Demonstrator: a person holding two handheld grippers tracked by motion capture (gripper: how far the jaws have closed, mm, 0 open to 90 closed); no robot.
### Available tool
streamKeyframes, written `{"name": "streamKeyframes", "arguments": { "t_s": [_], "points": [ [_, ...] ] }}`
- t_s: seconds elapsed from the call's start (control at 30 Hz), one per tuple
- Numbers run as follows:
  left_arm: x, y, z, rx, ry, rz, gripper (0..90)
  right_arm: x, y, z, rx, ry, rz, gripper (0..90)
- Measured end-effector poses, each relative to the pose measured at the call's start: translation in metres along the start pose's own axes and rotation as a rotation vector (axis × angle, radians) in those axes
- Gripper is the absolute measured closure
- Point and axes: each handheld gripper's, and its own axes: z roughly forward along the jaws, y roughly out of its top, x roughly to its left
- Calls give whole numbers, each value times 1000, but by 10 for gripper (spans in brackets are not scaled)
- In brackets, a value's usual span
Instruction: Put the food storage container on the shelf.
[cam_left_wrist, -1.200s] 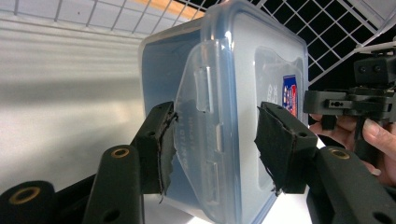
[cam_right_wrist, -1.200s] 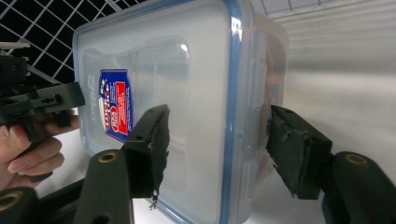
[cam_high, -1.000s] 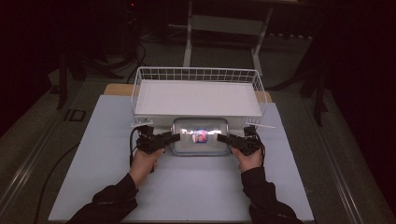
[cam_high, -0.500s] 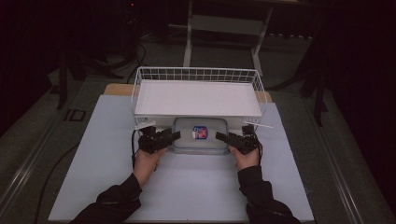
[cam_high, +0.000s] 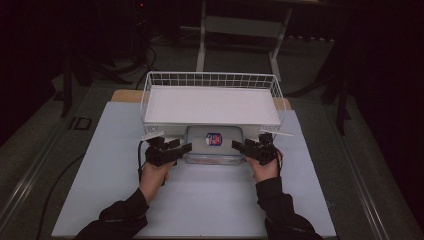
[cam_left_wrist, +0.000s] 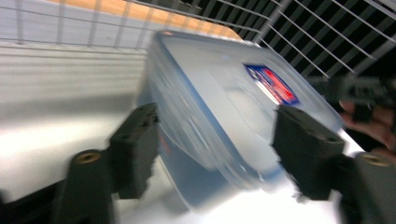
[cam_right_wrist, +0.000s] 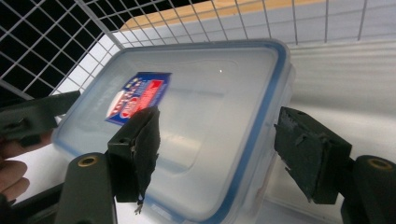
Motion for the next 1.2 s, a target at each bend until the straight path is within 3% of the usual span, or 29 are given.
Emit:
{"name": "streamKeyframes", "arguments": {
  "t_s": [0.07, 0.23, 0.3, 0.37, 0.43, 0.57, 0.73, 0.97, 1.1, 1.2],
  "points": [
    [-2, -1, -7, 6, -23, 7, 252, 6, 0, -7, -19, -15, -42, 313],
    [-10, -3, -22, 32, -72, 51, 140, 20, -5, -18, -39, 9, -56, 339],
    [-13, -3, -28, 46, -90, 64, 110, 28, -8, -22, -47, 14, -74, 384],
    [-16, -5, -34, 51, -98, 65, 18, 35, -12, -24, -41, 34, -77, 447],
    [-18, -6, -37, 53, -95, 75, 9, 39, -15, -25, -37, 46, -81, 483],
    [-21, -15, -44, 74, -98, 98, 1, 51, -32, -16, 28, 109, -103, 708],
    [-21, -24, -42, 81, -102, 102, 1, 54, -45, 3, 107, 100, -139, 884],
    [-18, -30, -40, 85, -94, 104, 1, 52, -46, 22, 141, 53, -161, 897],
    [-16, -30, -41, 79, -90, 109, 1, 48, -44, 26, 121, 48, -126, 898],
    [-17, -30, -41, 78, -81, 125, 2, 48, -43, 29, 117, 36, -130, 898]
  ]
}}
